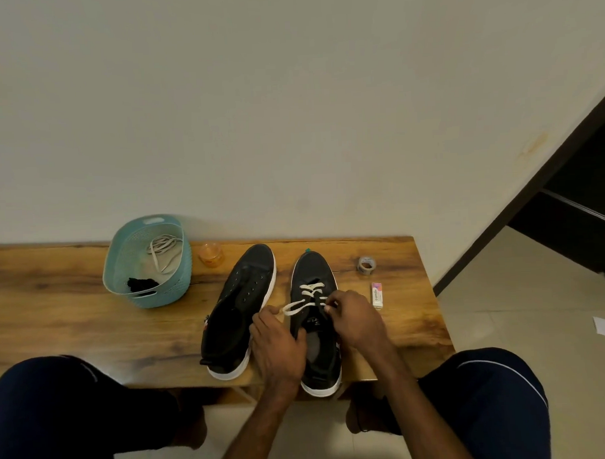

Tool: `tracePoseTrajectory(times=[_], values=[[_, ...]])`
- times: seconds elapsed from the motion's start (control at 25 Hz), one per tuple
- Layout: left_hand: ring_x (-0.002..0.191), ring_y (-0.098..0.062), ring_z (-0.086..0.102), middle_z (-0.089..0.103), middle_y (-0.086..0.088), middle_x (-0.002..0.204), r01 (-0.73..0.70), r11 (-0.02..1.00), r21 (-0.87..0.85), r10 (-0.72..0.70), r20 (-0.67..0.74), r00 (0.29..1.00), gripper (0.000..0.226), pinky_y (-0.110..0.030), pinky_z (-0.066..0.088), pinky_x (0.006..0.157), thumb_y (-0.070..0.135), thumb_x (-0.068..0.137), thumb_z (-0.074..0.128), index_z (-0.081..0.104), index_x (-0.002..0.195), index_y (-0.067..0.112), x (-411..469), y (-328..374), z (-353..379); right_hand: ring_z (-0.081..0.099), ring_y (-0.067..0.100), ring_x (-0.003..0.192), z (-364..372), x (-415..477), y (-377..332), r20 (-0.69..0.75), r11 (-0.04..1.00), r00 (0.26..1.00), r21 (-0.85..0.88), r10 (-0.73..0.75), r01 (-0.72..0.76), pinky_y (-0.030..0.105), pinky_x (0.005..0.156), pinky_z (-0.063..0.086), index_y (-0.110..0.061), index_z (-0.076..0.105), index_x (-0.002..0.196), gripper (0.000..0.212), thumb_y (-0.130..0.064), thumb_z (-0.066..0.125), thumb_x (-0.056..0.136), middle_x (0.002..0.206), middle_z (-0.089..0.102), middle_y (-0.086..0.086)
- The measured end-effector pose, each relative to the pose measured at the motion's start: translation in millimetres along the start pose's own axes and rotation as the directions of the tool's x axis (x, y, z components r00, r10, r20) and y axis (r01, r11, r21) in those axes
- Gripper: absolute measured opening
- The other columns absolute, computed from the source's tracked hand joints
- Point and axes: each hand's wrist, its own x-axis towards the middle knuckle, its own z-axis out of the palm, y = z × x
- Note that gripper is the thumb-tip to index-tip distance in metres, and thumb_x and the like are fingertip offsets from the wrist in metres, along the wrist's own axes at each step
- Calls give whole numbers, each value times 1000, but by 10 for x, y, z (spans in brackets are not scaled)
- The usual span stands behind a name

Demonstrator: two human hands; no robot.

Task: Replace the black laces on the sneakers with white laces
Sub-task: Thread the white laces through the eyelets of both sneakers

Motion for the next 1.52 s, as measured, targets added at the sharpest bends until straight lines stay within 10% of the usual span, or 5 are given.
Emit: tracePoseTrajectory(times=[0.4,0.84,1.0,1.28,1.52], values=[[96,-13,53,51,3,105,-79,994,-74,79,8,997,33,-20,41,73,7,83,66,48,107,20,12,33,-69,61,16,86,-732,-308,432,504,986,861,-164,66,21,32,80,48,-22,69,88,12,-26,59,94,89,66,-3],[97,-9,55,48,9,107,-99,986,-135,101,10,995,24,-25,49,67,15,89,63,51,108,24,196,-121,-213,64,20,93,147,33,120,269,994,963,-110,2,28,30,80,51,-16,72,104,18,-22,69,87,106,70,5],[97,-9,55,50,9,106,-103,982,-161,107,20,994,25,-24,48,68,21,88,66,52,109,23,218,-105,-216,64,14,90,-39,248,293,-42,995,996,-61,75,-77,27,78,49,-19,73,104,15,-13,64,93,101,72,0],[96,-6,56,53,12,107,-80,972,-219,89,34,995,28,-21,45,73,24,88,67,52,111,24,229,-130,-251,47,25,123,137,521,459,-144,913,989,-398,31,-86,37,95,48,-16,56,131,35,-9,54,96,132,56,6],[99,-5,56,55,12,110,-120,975,-185,129,35,991,30,-22,48,74,31,90,66,53,116,24,259,-133,-268,60,19,102,178,635,489,-334,983,943,-176,-14,-48,36,81,54,-20,62,110,16,-15,59,95,107,65,-1]])
